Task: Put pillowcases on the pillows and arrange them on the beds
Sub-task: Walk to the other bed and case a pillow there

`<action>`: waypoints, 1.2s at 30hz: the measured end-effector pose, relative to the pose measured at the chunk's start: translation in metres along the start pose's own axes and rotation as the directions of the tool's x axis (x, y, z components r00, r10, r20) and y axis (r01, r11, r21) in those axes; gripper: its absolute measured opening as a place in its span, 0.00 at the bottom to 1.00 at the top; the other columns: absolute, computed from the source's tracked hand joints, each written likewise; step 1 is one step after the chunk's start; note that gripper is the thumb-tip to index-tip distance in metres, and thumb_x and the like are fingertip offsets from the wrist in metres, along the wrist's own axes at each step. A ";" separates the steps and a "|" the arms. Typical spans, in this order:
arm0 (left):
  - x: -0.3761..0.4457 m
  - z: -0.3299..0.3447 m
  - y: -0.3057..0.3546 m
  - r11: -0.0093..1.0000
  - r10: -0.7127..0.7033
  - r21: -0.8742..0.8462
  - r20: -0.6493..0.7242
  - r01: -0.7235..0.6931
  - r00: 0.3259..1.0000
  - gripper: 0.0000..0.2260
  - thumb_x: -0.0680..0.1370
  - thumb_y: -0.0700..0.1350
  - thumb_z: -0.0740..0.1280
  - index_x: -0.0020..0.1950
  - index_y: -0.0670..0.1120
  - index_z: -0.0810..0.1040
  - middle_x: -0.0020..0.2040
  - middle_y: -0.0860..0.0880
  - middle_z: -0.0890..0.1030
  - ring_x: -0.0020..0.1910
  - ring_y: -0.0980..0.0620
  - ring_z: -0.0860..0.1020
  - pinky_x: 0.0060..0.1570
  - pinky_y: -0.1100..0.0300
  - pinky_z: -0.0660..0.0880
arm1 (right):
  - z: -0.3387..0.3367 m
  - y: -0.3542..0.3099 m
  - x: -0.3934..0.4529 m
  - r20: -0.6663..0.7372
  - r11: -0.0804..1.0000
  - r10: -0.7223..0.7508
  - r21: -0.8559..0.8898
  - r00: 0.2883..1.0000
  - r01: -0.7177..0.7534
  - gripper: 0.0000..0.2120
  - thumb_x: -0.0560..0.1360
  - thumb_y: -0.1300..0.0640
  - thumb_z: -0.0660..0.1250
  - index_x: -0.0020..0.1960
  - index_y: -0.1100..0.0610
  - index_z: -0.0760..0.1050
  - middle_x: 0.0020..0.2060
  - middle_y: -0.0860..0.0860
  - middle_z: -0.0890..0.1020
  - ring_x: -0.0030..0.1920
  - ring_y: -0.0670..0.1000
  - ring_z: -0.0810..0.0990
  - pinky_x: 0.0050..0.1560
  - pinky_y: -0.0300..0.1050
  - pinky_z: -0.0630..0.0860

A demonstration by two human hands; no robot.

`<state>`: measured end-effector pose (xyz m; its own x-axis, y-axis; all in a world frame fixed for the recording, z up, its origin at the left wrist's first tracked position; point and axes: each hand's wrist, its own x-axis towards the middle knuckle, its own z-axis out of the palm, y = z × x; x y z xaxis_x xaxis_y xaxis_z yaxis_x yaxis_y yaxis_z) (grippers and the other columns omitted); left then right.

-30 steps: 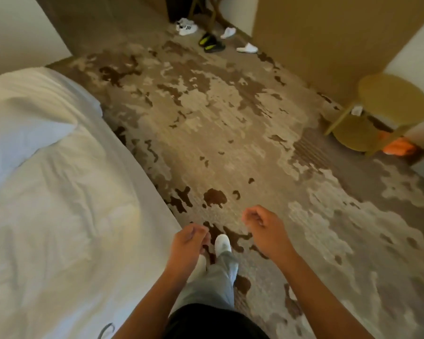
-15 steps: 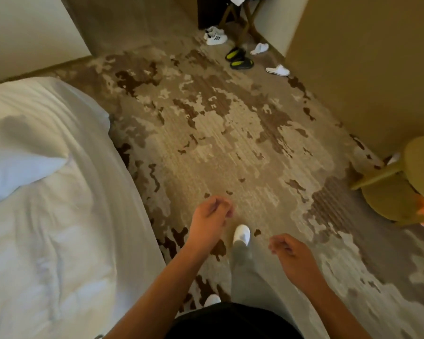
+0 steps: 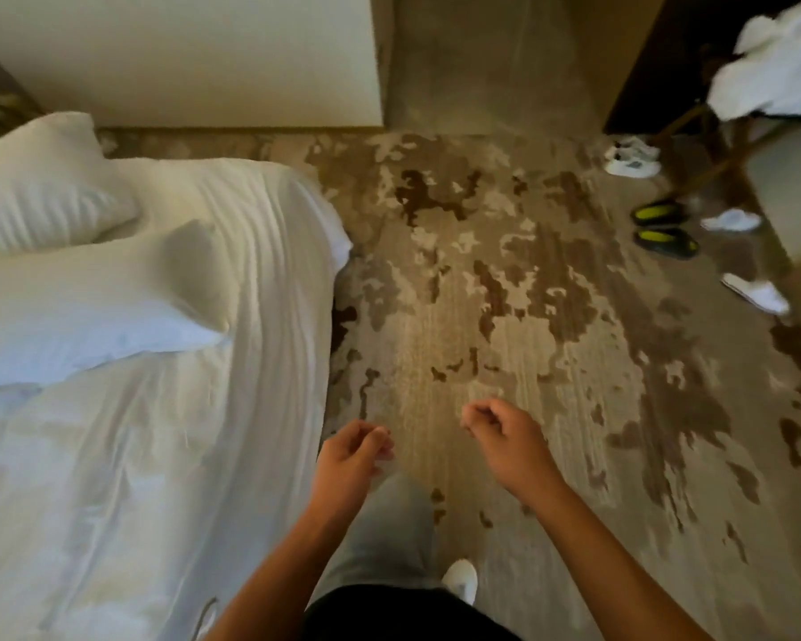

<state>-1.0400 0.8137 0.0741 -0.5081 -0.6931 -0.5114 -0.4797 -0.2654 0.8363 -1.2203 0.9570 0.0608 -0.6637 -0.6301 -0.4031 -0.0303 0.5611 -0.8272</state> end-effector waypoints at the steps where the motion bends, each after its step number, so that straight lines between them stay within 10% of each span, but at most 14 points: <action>1: 0.021 0.003 0.008 1.000 -0.014 -0.006 -0.020 0.014 1.000 0.10 0.82 0.48 0.66 0.45 0.54 0.85 0.43 0.49 0.87 0.45 0.51 0.85 0.47 0.52 0.82 | -0.007 -0.013 0.032 0.015 1.000 -0.020 -0.009 1.000 0.020 0.07 0.83 0.50 0.67 0.53 0.49 0.83 0.46 0.45 0.86 0.49 0.44 0.84 0.52 0.42 0.81; 19: 0.474 0.114 0.342 0.981 0.095 -0.172 0.056 -0.085 0.994 0.08 0.82 0.47 0.65 0.50 0.46 0.83 0.45 0.48 0.86 0.48 0.50 0.85 0.49 0.52 0.81 | -0.172 -0.145 0.485 0.017 0.986 0.125 -0.115 0.992 -0.122 0.05 0.83 0.51 0.68 0.54 0.48 0.83 0.47 0.45 0.87 0.50 0.44 0.85 0.51 0.40 0.80; 28: 0.691 0.100 0.447 0.966 -0.019 -0.256 -0.245 -0.045 0.969 0.08 0.82 0.47 0.66 0.48 0.47 0.84 0.44 0.47 0.87 0.45 0.49 0.85 0.48 0.52 0.80 | -0.183 -0.259 0.791 0.295 0.979 0.021 -0.198 0.955 0.039 0.06 0.83 0.51 0.67 0.50 0.47 0.82 0.44 0.45 0.86 0.46 0.45 0.84 0.48 0.42 0.81; 36: 0.812 0.036 0.502 0.909 -0.235 -0.417 -0.554 -0.022 0.799 0.08 0.81 0.48 0.67 0.45 0.53 0.85 0.41 0.46 0.87 0.39 0.52 0.84 0.37 0.60 0.80 | -0.094 -0.455 1.015 0.623 0.891 -0.209 -0.196 0.754 0.409 0.08 0.82 0.45 0.66 0.52 0.46 0.82 0.45 0.42 0.85 0.47 0.39 0.83 0.49 0.37 0.80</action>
<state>-1.7188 0.1420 0.0717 0.1030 -0.8627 -0.4952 -0.1266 -0.5051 0.8537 -1.9503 0.1131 0.0648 -0.0283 -0.9266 -0.3750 -0.4447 0.3476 -0.8255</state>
